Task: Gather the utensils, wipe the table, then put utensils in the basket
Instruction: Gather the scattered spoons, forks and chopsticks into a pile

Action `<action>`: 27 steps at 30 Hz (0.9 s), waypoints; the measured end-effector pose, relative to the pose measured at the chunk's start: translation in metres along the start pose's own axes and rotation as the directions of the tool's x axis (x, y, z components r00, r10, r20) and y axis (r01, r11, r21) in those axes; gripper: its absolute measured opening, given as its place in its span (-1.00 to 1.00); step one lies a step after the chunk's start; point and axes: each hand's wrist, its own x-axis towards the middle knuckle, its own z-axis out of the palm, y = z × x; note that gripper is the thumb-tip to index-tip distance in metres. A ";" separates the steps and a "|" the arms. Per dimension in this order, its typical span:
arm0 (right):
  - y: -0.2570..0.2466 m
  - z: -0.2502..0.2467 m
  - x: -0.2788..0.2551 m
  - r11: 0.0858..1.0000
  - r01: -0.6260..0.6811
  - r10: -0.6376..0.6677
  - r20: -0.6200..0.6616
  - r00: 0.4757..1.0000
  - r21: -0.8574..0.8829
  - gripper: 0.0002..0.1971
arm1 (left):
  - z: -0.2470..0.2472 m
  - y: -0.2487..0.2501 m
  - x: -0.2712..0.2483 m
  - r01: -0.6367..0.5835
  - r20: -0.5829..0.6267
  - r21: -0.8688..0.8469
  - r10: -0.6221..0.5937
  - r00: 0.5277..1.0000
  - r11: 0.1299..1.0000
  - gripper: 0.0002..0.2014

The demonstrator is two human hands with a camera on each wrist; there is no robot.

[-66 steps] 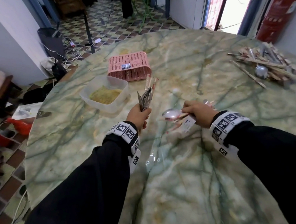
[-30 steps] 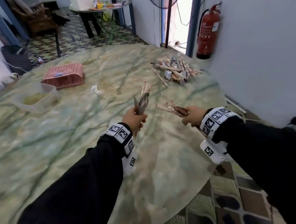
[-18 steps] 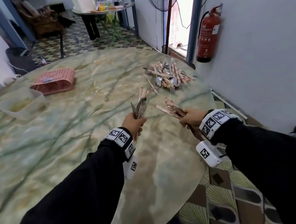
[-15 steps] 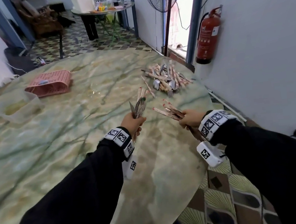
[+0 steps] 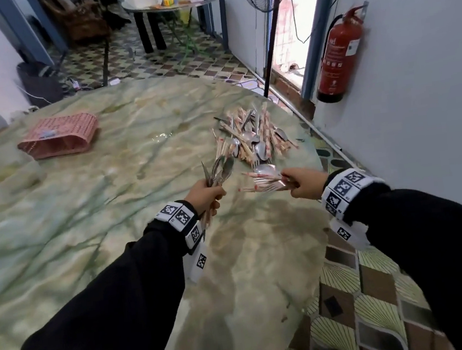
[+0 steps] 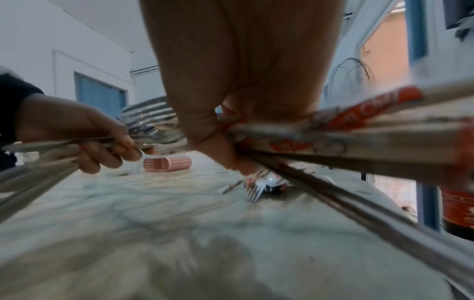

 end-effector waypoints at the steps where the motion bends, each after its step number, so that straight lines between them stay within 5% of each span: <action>1: 0.008 -0.004 0.004 0.999 0.034 -0.034 0.018 0.999 -0.019 -0.82 | 0.004 0.002 0.004 0.011 -0.012 -0.010 -0.011 1.000 1.000 -0.78; 7: 0.055 -0.037 0.023 0.940 0.254 -0.248 0.054 0.967 -0.227 -0.70 | 0.035 0.018 0.022 0.059 -0.115 -0.161 -0.078 0.990 0.985 -0.78; 14: 0.091 -0.079 0.056 0.757 0.481 -0.485 0.115 0.867 -0.443 -0.66 | 0.059 0.032 0.034 -0.006 -0.156 -0.241 -0.032 0.987 0.970 -0.82; 27: 0.076 -0.114 0.165 0.524 0.595 -0.618 0.209 0.758 -0.609 -0.61 | 0.024 0.061 0.078 -0.035 -0.167 -0.016 0.032 0.985 0.999 -0.75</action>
